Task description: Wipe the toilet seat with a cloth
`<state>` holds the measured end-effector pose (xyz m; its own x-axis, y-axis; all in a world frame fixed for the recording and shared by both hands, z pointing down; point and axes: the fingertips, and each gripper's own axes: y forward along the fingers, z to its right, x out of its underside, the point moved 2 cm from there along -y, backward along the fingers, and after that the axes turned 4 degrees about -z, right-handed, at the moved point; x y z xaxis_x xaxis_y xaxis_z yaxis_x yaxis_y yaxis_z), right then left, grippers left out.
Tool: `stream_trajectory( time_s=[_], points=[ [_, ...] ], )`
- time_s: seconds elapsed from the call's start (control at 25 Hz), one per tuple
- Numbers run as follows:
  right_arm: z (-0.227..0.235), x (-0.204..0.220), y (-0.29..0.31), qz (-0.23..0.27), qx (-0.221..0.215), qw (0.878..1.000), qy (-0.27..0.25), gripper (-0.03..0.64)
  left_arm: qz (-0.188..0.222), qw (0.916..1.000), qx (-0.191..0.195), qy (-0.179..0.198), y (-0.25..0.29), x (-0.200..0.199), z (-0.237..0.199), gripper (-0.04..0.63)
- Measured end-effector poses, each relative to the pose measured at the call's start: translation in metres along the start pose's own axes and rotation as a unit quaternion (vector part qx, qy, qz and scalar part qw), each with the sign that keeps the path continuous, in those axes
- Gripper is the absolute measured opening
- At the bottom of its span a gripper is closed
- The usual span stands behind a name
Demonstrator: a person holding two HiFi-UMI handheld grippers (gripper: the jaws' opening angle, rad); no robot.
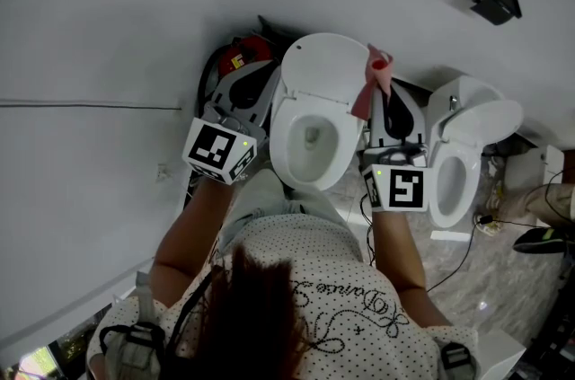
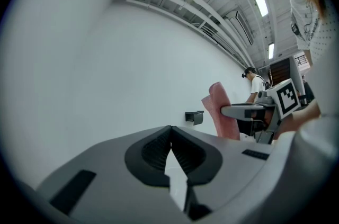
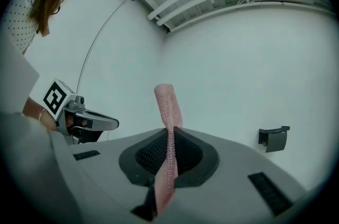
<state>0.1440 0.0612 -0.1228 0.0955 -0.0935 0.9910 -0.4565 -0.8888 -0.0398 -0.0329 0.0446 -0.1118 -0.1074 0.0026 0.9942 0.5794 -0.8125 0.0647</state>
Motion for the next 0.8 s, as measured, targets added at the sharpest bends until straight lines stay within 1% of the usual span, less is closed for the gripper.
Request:
stream_trajectory(
  time_s=[0.4, 0.8],
  points=[
    [-0.0019, -0.0016, -0.001, 0.0, -0.001, 1.0, -0.005, 0.012, 0.003, 1.0, -0.002, -0.004, -0.002, 0.0008, 0.0, -0.008],
    [-0.0008, -0.0029, -0.0007, 0.003, 0.0, 1.0, -0.005, 0.012, 0.003, 1.0, 0.0, 0.001, -0.0004, -0.0009, -0.0006, -0.008]
  ],
)
